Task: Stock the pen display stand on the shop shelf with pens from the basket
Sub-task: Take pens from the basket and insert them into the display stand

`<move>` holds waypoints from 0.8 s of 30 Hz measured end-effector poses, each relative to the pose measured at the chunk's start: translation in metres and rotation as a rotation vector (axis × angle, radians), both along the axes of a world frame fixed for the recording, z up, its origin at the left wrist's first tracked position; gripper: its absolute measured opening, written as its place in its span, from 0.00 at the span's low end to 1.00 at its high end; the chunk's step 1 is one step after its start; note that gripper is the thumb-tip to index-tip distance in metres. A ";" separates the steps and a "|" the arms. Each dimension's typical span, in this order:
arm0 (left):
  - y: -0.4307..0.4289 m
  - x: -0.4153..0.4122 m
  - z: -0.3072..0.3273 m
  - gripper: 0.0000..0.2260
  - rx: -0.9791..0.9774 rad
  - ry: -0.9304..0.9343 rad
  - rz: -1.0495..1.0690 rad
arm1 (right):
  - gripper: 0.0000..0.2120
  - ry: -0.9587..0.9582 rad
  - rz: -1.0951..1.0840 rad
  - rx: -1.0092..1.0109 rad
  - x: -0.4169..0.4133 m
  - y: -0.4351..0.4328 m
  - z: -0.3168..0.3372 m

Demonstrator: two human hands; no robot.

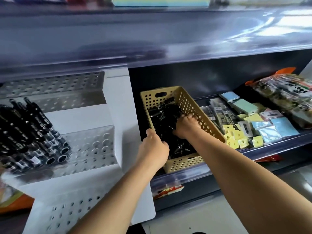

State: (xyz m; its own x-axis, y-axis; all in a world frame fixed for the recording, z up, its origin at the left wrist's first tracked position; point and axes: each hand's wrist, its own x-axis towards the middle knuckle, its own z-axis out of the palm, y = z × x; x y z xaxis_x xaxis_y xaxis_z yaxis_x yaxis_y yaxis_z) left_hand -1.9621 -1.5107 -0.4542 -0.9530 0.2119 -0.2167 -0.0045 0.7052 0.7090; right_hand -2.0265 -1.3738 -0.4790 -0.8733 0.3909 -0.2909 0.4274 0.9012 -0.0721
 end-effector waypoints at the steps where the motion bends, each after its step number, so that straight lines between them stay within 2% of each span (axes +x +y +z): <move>1: 0.000 0.000 0.000 0.06 -0.002 0.001 0.002 | 0.41 -0.004 -0.004 -0.013 0.001 -0.001 0.000; 5: 0.001 0.000 0.000 0.07 -0.024 0.002 0.018 | 0.42 0.056 -0.007 -0.031 0.005 0.002 0.003; 8: 0.002 0.001 -0.001 0.09 -0.026 0.000 0.024 | 0.36 0.055 0.014 -0.059 0.006 -0.002 0.004; 13: 0.003 0.000 -0.002 0.11 -0.017 0.005 0.033 | 0.31 0.048 -0.066 -0.124 0.001 -0.005 0.000; 16: 0.004 0.000 -0.003 0.11 -0.011 -0.003 0.042 | 0.25 0.091 -0.111 -0.180 0.001 -0.001 0.002; 24: 0.006 -0.002 -0.007 0.16 0.001 -0.047 0.072 | 0.16 0.201 0.006 -0.251 0.009 0.016 0.052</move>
